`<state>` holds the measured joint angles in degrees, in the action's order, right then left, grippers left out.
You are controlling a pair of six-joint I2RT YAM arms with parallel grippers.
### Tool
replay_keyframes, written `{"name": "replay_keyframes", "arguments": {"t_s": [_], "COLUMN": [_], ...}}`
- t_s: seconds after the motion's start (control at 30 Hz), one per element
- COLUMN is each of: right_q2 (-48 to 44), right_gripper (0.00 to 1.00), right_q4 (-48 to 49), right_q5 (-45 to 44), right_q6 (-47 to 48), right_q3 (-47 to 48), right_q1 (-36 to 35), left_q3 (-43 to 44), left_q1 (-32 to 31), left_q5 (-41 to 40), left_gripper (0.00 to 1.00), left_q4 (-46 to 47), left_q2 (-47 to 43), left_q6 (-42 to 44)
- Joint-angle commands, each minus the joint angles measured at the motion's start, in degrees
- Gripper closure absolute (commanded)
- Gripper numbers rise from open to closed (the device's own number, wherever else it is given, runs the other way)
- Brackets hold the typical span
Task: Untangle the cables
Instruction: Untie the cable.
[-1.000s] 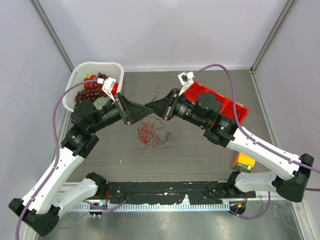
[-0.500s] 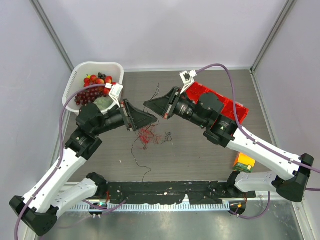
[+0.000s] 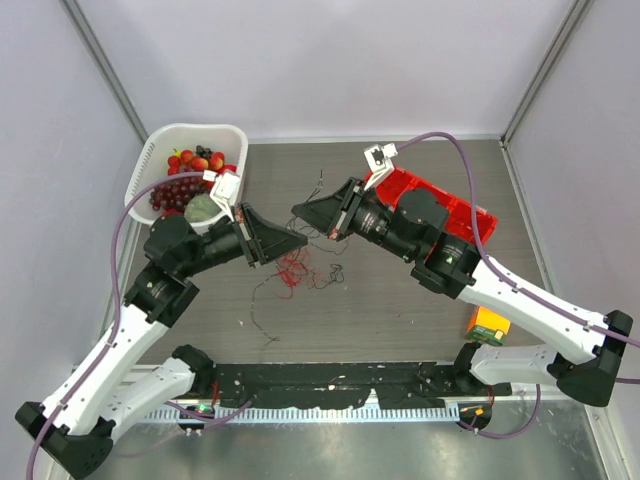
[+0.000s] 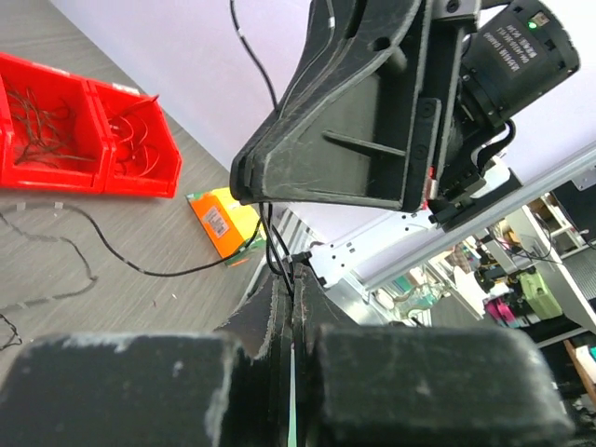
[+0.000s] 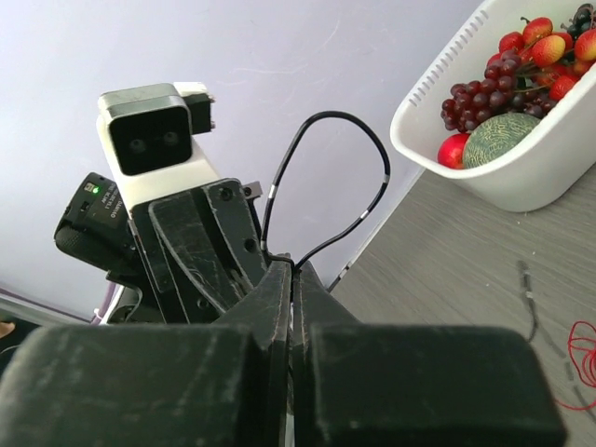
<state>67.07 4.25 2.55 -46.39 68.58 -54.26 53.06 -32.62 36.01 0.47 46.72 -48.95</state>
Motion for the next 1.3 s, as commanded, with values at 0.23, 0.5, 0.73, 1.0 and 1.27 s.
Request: {"name": "replay_keyframes", "arguments": {"t_s": [0.23,0.5,0.73,1.0,1.27], "right_q2": [-4.14,-7.12,-7.92,-7.04,-5.55], "right_gripper": [0.99,0.99,0.99,0.99,0.99], "right_q4": [-5.31,3.05,-2.93,-3.02,-2.76], "right_q5": [-3.46,3.53,3.08,0.88,1.32], "right_q6": [4.11,4.2,6.14,6.49,7.11], "right_q3": [-1.07,-10.13,-5.56,-2.75,-0.9], "right_q1": [0.38,0.38,0.47,0.38,0.38], "left_q3": [2.04,5.65,1.88,2.84,2.05], "left_q1": [-0.25,-0.25,-0.16,-0.25,-0.25], "left_q5": [-0.76,-1.99,-4.8,-2.97,-3.14], "left_gripper": [1.0,1.0,0.38,0.11,0.33], "left_q4": [-2.92,-11.71,-12.96,-4.35,3.65], "left_q2": [-6.64,-4.62,-6.64,-1.99,1.79], "left_q6": [5.27,7.9,7.38,2.64,-3.08]}}
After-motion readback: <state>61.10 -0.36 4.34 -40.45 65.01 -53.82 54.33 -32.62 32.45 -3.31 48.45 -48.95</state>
